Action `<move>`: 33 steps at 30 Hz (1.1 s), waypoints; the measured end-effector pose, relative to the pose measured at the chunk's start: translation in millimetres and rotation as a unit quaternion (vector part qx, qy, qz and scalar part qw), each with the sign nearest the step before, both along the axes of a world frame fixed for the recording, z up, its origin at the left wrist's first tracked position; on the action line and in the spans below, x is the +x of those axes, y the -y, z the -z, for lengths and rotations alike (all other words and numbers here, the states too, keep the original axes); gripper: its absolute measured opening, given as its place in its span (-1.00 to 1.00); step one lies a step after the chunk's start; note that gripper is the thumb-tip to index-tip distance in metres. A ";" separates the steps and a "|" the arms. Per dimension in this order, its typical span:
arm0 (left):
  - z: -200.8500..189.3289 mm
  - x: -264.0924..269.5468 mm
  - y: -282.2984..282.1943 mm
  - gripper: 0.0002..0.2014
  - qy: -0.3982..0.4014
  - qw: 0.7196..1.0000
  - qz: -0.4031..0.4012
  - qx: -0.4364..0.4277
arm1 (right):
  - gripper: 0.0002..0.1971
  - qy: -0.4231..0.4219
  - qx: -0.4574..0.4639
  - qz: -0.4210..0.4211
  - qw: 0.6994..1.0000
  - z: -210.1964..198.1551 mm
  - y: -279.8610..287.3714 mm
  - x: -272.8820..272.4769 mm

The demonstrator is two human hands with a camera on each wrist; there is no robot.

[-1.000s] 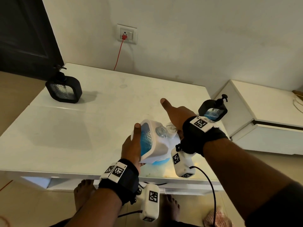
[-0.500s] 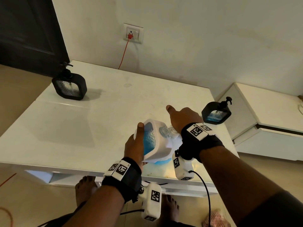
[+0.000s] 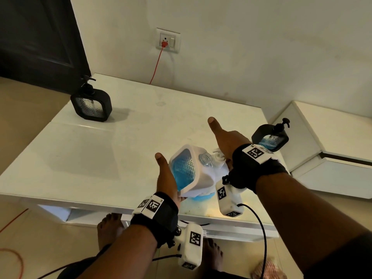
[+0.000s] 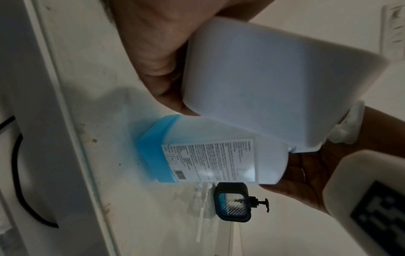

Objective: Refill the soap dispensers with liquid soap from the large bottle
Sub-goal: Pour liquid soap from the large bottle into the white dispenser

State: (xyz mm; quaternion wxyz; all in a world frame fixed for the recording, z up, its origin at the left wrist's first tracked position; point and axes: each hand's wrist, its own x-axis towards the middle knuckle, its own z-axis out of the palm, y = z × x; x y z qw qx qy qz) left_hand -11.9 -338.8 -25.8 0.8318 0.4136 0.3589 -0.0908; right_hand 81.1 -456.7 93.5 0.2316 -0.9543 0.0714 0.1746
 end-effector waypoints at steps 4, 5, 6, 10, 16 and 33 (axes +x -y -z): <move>-1.4 -2.4 3.4 -0.04 0.035 0.998 0.007 0.046 | -0.18 0.012 -0.022 0.007 1.000 3.7 -1.2 -0.1; 0.1 -2.2 3.6 0.05 0.042 0.997 0.006 0.058 | -0.20 0.015 -0.025 0.008 1.000 4.6 -1.6 -0.1; 2.2 -1.8 4.2 0.14 0.046 0.997 0.008 0.067 | -0.21 0.019 -0.028 0.009 0.999 6.0 -1.9 0.1; 12.7 0.2 4.0 0.23 0.055 0.994 0.006 0.089 | -0.28 0.030 -0.050 0.016 0.998 12.9 -1.0 1.8; 10.4 0.2 3.9 0.24 0.059 0.993 -0.004 0.101 | -0.35 0.059 -0.066 0.018 0.996 19.6 2.0 1.5; 1.2 -3.8 5.6 -0.25 0.035 0.999 -0.002 0.004 | 0.01 -0.048 0.074 0.056 0.995 -9.2 1.8 -2.5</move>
